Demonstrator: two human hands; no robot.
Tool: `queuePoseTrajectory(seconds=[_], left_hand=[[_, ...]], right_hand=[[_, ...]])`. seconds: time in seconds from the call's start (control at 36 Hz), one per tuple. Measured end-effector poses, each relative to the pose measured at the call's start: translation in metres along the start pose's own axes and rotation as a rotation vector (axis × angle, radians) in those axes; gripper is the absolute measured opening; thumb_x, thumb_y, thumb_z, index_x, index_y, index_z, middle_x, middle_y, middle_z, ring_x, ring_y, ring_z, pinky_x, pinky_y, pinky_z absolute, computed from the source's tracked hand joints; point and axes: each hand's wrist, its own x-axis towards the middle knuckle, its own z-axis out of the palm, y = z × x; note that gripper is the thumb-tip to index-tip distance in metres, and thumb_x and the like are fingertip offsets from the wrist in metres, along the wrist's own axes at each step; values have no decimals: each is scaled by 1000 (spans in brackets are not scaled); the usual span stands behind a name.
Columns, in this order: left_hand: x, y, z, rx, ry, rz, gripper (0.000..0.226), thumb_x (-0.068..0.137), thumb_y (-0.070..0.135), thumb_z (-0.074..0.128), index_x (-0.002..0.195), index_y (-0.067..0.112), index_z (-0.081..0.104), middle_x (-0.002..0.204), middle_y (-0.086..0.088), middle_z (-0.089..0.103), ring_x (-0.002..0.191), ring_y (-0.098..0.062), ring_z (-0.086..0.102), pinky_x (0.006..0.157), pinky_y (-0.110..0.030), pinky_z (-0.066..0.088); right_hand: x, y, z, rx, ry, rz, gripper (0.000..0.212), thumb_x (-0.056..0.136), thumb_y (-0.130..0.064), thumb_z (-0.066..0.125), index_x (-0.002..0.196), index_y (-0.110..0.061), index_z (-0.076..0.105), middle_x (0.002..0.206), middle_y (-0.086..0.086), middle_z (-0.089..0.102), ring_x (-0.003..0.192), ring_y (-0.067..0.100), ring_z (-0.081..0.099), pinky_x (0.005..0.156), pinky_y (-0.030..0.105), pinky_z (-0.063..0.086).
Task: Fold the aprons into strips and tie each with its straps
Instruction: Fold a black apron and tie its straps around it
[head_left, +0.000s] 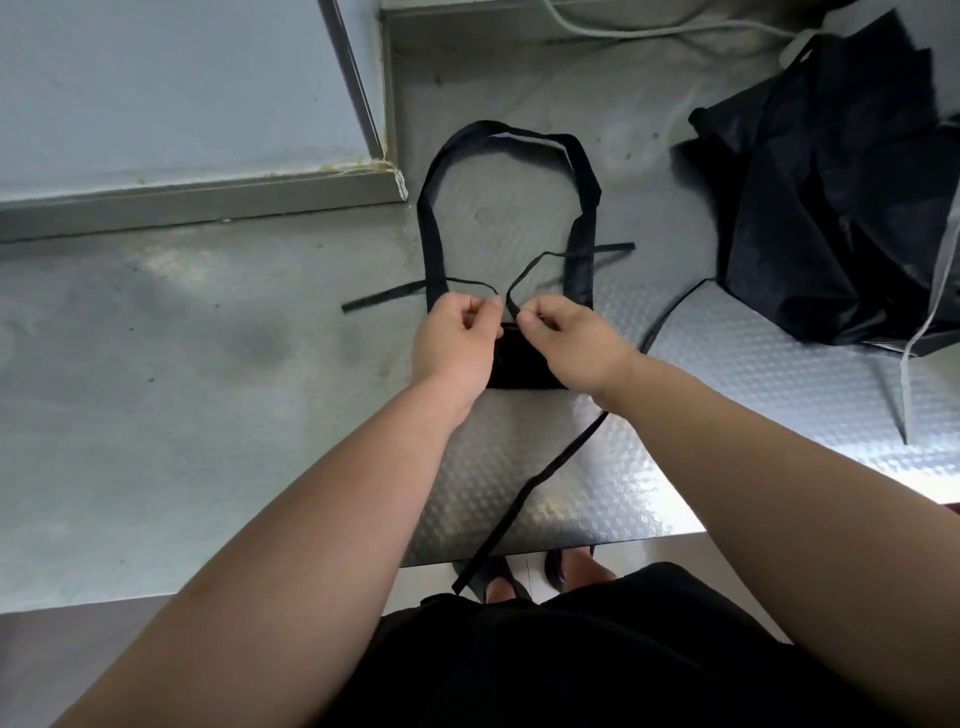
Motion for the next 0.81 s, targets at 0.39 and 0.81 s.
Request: queuePoseTrajectory(seconds=[0.39, 0.81], left_hand=[[-5, -1, -22, -86, -373, 65, 13, 90, 22, 61, 96, 31, 70, 97, 19, 68, 91, 10, 60, 75, -2, 43], [0, -10, -32, -197, -489, 120, 28, 91, -2, 54, 81, 20, 66, 97, 15, 68, 97, 8, 61, 85, -9, 44]], right_hand=[[-6, -2, -4, -100, -65, 14, 30, 98, -27, 47, 69, -20, 47, 65, -4, 45, 57, 8, 40, 50, 21, 31], [-1, -1, -8, -135, 21, 43, 42, 93, -32, 56, 56, -15, 49, 54, -3, 40, 50, 10, 37, 50, 20, 34]])
